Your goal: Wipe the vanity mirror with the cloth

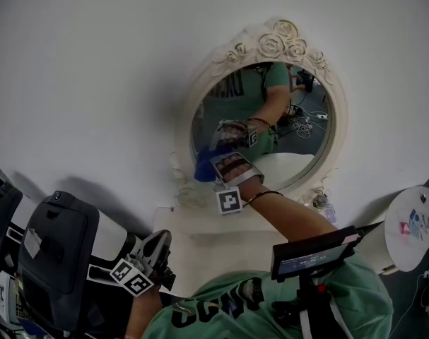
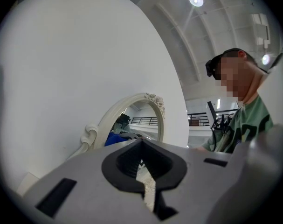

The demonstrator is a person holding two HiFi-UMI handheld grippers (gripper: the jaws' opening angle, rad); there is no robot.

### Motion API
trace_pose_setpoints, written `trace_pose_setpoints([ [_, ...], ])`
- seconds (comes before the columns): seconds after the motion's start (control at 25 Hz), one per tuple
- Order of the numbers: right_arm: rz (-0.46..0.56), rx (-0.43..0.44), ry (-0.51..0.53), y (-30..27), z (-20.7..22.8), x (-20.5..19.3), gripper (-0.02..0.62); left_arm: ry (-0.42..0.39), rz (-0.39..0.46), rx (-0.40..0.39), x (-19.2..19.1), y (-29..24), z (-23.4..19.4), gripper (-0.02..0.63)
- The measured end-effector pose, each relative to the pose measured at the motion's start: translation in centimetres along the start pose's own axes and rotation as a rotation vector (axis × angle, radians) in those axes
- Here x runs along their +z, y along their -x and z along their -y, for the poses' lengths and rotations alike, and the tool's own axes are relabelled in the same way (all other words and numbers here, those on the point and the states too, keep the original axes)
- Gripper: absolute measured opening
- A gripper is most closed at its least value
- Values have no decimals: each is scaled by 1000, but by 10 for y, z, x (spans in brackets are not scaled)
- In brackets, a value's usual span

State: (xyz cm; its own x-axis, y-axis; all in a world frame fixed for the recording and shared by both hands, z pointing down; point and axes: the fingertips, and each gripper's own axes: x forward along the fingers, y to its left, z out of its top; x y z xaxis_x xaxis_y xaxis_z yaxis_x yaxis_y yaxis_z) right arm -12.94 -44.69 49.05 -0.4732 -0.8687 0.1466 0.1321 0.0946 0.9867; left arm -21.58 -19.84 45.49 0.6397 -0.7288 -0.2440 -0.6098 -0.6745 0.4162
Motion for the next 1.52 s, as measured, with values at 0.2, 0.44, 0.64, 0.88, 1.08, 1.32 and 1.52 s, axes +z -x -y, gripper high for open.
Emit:
trace_pose_setpoints([
  [0.2,-105,30,-38,37,-20,-69,52,3,-20,-41,-3,-19,4,0],
  [0.44,-312,37,-27,97,-43,-182,52,7,-43,-79,-9,-38,9,0],
  [0.64,-492,76,-65,148,-67,-268,52,9,-56,-91,-11,-44,11,0],
  [0.88,-619,83,-86,176,-82,-320,53,4,-64,-101,-12,-48,13,0],
  [1.08,-631,78,-122,174,-82,-314,52,-3,-64,-106,-11,-48,16,0],
  [1.32,-431,80,-79,132,-75,-229,54,0,-54,-73,-9,-37,14,0],
  [1.52,-213,125,-33,77,-76,-117,54,-1,-38,-36,-5,-19,11,0],
])
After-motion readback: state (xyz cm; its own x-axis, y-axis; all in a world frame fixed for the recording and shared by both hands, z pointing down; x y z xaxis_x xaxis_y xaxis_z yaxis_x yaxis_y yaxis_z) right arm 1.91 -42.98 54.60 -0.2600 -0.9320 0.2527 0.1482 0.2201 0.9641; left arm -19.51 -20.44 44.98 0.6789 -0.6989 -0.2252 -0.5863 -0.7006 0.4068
